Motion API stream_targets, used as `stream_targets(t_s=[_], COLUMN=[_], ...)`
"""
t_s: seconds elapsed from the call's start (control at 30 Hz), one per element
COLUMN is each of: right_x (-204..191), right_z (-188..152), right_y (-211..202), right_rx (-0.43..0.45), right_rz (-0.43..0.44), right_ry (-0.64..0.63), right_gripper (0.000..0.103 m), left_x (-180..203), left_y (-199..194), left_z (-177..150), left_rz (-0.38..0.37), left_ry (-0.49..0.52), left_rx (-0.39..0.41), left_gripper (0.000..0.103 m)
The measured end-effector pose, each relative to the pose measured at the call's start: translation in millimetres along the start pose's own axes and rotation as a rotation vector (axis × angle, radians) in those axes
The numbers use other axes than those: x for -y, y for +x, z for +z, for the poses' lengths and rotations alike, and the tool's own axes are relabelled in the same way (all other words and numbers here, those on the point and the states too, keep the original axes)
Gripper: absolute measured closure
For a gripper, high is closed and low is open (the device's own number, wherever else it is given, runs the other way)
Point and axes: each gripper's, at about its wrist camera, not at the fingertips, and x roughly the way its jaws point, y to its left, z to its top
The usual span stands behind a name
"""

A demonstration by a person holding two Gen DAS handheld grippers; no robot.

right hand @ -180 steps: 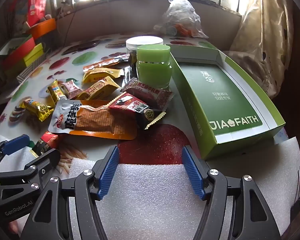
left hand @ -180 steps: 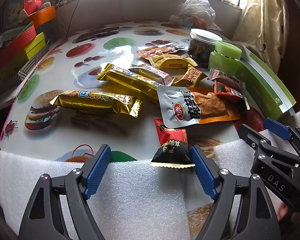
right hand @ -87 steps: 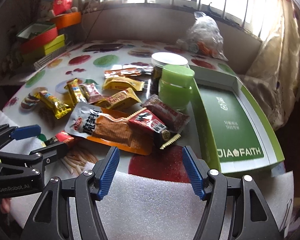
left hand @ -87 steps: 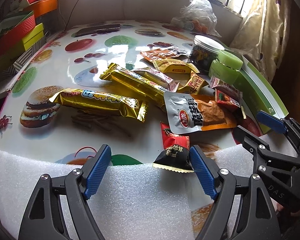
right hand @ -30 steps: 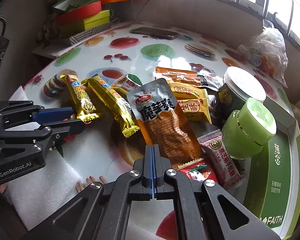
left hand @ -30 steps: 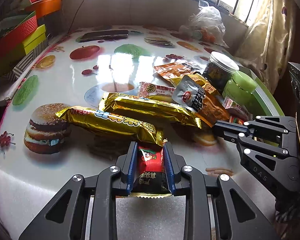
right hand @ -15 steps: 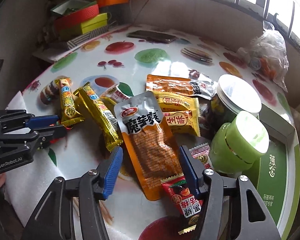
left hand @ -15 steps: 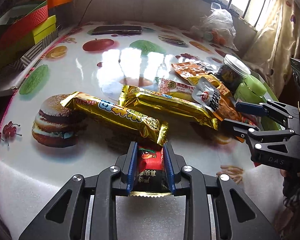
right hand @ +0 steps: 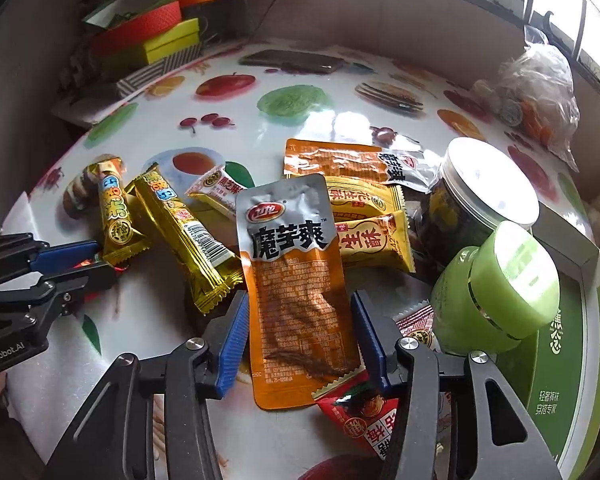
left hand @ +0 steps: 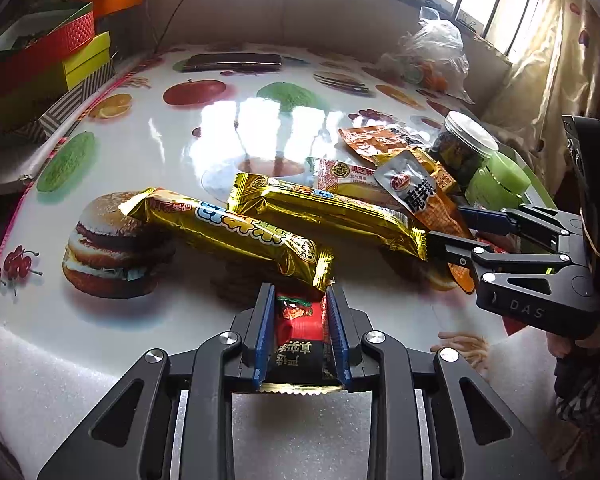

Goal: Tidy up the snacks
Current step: 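Lift both held snacks and carry them over the green gift box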

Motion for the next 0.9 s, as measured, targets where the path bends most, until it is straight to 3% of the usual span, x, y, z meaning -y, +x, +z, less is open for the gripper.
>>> stream_targets(t_s=[0.37, 0.9], right_x=[-1.1, 7.1], right_z=[-3.6, -9.8], right_y=[-16.8, -57.2], right_rx=[0.065, 0.166], right_rz=[0.0, 0.025], right_ry=[0.057, 0.146], right_gripper=[0.066, 0.067], left_x=[6.4, 31.3], left_y=[-13.2, -32.1], left_z=[3.7, 10.9], left_rz=[-0.019, -0.043], left_ry=[0.01, 0.061], left_rx=[0.039, 0.077], left_gripper=[0.077, 0.077])
